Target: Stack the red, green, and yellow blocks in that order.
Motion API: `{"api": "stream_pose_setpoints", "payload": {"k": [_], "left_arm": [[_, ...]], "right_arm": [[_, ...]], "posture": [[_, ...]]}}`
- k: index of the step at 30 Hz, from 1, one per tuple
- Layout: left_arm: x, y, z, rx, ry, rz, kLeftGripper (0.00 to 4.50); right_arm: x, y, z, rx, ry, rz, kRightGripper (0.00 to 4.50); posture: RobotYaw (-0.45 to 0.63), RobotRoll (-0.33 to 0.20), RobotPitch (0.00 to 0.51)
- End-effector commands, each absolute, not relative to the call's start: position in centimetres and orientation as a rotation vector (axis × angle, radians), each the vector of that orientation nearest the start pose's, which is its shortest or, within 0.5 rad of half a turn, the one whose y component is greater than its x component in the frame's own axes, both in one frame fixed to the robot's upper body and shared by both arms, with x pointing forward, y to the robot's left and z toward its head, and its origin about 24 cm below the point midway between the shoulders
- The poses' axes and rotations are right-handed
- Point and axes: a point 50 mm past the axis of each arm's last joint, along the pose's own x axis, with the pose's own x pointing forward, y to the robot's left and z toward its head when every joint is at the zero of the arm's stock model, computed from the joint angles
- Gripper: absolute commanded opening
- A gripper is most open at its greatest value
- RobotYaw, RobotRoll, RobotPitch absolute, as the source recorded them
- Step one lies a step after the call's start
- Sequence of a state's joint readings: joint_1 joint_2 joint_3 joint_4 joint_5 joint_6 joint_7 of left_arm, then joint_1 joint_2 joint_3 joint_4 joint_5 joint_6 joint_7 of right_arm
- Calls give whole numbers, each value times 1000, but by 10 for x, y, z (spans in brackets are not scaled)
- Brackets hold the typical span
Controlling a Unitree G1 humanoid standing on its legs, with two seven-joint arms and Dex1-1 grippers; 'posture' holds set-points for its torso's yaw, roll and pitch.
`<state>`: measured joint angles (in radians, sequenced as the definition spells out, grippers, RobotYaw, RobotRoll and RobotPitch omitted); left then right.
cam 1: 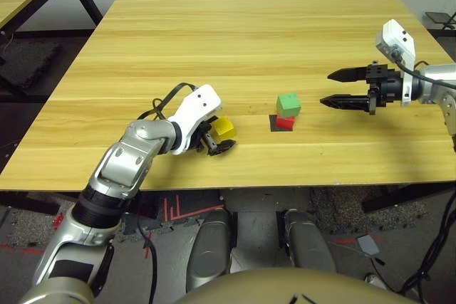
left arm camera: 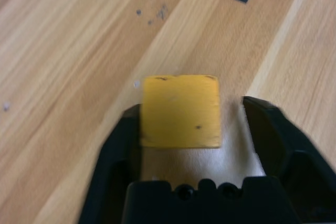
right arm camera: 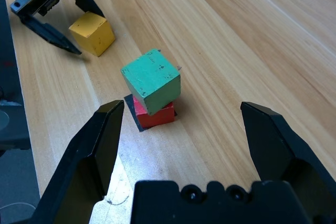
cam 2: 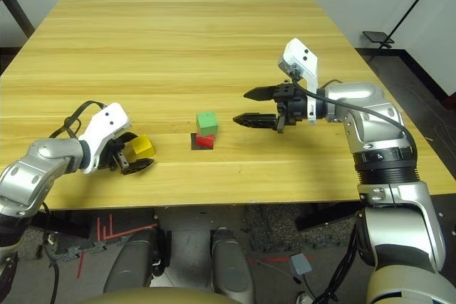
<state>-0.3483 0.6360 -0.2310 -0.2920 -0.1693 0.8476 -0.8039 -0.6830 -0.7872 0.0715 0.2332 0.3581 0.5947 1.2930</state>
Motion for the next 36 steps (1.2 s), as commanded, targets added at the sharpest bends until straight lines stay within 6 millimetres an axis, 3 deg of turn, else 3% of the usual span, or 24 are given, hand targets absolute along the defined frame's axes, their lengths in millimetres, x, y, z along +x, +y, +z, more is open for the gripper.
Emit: {"api": "stream_pose_setpoints", "payload": {"k": [1,3,10,13,16,22,26,36], "left_arm": [[271,156,112,482,509,-950,2491],[273,154,118,479,500,-969,2034],[299,139,175,508,409,-1048,2040],[318,119,205,505,357,-1085,2040],[329,102,215,517,345,-1120,2040],[335,66,219,491,386,-1219,2040],[332,52,214,489,399,-1250,2040],[331,47,194,493,440,-1260,2040]], "right_arm": [[314,-227,184,-237,359,1120,4500],[315,-226,184,-235,356,1117,4500],[314,-229,183,-234,354,1105,4500],[313,-230,181,-232,356,1101,4500],[312,-230,181,-227,357,1097,4500],[307,-233,177,-216,369,1082,4500],[304,-235,176,-208,371,1071,4500],[301,-234,174,-195,374,1061,4500]], "posture": [[191,-79,70],[190,-76,68],[185,-62,55],[180,-55,53],[171,-51,55],[145,-40,63],[134,-37,70],[119,-31,81]]}}
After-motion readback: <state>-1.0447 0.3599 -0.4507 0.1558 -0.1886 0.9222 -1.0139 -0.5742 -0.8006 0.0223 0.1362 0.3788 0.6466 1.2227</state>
